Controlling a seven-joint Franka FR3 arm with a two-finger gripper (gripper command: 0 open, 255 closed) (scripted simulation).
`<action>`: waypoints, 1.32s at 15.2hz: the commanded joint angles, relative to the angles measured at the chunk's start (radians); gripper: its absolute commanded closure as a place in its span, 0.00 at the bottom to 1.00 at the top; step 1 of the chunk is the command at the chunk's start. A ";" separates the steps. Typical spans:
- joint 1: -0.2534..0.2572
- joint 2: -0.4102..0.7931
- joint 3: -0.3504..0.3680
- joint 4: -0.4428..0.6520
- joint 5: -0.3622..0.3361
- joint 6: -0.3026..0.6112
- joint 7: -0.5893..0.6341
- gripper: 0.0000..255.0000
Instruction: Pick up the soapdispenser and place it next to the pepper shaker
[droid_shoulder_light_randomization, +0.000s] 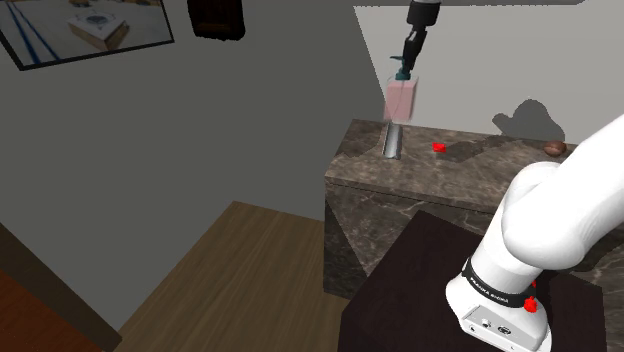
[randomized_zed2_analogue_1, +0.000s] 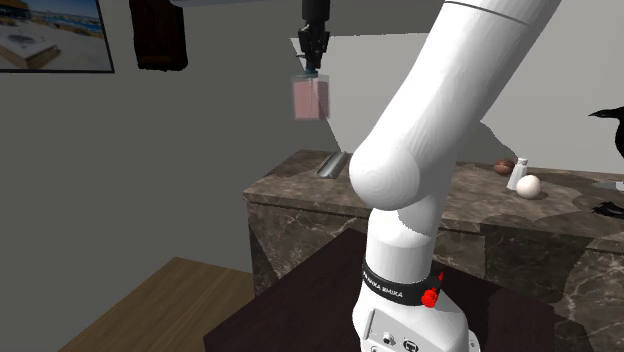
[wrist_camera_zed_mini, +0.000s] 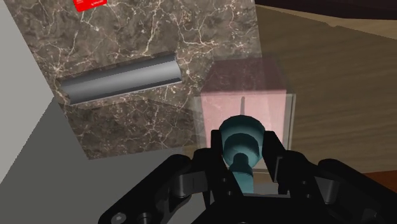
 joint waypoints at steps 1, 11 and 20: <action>0.003 0.008 0.002 0.034 0.004 -0.027 -0.001 1.00; -0.067 -0.068 -0.126 0.021 -0.055 -0.055 -0.190 1.00; -0.105 -0.058 -0.303 0.092 -0.085 -0.075 -0.411 1.00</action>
